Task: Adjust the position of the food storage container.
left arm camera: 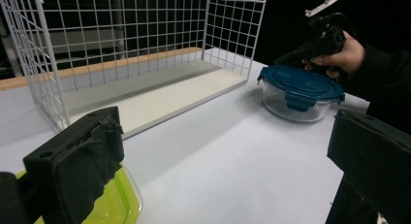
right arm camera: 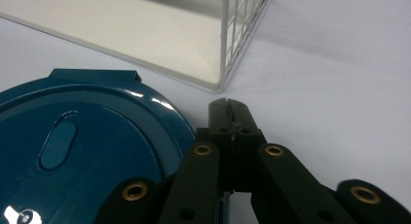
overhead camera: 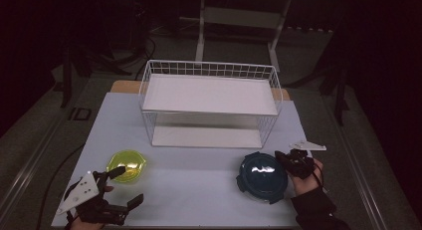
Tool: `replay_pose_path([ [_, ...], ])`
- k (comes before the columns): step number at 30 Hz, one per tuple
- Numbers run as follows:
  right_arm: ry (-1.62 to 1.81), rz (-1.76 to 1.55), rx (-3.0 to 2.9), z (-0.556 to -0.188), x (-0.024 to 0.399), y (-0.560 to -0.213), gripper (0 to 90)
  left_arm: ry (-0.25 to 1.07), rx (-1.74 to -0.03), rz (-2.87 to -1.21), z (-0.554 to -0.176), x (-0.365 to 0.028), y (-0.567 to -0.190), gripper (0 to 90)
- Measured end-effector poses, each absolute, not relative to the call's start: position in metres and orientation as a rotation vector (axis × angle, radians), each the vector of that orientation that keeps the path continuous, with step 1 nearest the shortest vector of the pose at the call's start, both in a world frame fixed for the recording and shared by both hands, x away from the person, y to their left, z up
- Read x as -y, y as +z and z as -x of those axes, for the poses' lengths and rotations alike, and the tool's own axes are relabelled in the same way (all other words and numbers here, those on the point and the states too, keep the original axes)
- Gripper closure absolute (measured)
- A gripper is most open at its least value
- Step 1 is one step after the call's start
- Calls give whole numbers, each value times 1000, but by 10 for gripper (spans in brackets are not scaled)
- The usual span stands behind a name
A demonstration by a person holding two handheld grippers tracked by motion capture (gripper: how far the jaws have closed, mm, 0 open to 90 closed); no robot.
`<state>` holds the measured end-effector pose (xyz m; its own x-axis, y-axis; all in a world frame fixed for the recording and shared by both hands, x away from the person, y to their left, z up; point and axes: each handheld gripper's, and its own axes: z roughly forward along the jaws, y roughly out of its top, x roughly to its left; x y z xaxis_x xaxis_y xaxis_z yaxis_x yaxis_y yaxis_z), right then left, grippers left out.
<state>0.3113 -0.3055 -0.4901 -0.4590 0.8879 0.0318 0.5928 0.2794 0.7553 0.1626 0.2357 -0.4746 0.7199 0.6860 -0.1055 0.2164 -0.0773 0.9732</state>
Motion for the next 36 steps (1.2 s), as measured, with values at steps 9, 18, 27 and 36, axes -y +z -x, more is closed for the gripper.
replay_pose_path([
  [9,1003,-1365,-2151,-303,311,-489,900,446,-733,-1645,-163,-235,-475,0],
  [18,1004,-1410,-2136,-288,319,-489,900,445,-727,-1650,-162,-234,-475,0],
  [27,1011,-1442,-2117,-274,324,-490,900,441,-726,-1651,-163,-233,-475,0],
  [36,1039,-1472,-2075,-261,336,-483,900,439,-725,-1655,-164,-232,-476,0],
])
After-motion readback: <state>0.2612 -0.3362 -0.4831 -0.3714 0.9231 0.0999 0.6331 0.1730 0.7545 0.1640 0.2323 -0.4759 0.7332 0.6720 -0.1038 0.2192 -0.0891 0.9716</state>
